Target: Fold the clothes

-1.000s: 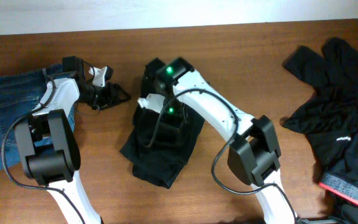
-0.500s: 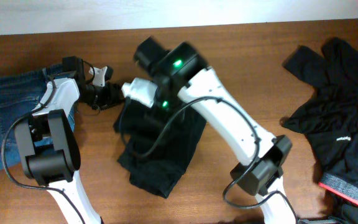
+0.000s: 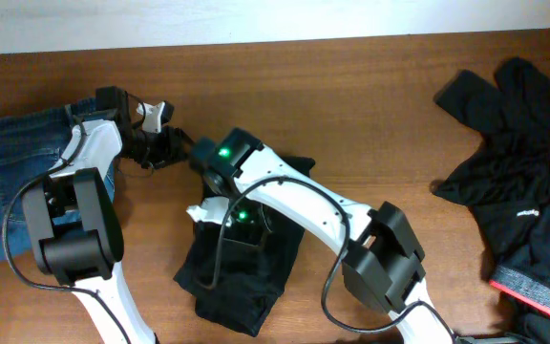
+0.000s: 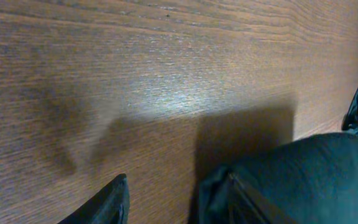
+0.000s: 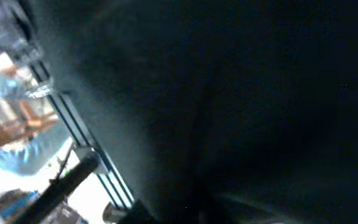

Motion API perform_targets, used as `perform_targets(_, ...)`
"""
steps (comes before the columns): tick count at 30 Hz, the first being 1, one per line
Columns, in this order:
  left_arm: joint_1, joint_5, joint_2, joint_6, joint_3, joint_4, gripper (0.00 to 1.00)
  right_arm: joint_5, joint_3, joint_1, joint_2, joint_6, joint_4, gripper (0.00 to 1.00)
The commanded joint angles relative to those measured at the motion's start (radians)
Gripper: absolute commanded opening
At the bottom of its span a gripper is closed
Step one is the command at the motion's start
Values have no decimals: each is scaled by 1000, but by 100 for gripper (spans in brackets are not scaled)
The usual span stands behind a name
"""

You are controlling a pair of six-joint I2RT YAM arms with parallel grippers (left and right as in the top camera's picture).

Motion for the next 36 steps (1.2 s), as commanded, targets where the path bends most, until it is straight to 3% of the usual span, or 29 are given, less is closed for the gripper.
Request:
perform_targets(1,2,18,20,1,-5,-2,50,-6,-74,3,1,-40,17,25)
perform_targets(8,2,20,20,1,-5,-29,50,-6,-168,2,6,-42,100,31)
perform_targets(13,2,22,20,1,-5,-129,51,-6,-171,2,6,-41,138,51)
perform_targets(16,1,23,20,1,-5,-203,57,-6,-171,2,6,-41,153,57)
perform_targets(23,2,40,20,8,-5,-315,60,-6,-171,2,6,-41,175,62)
perform_targets(30,2,290,20,135,-5,-369,63,-6,-171,2,6,-41,188,66)
perform_targets(36,2,242,20,137,-5,-372,64,-6,-141,2,-7,-29,186,73)
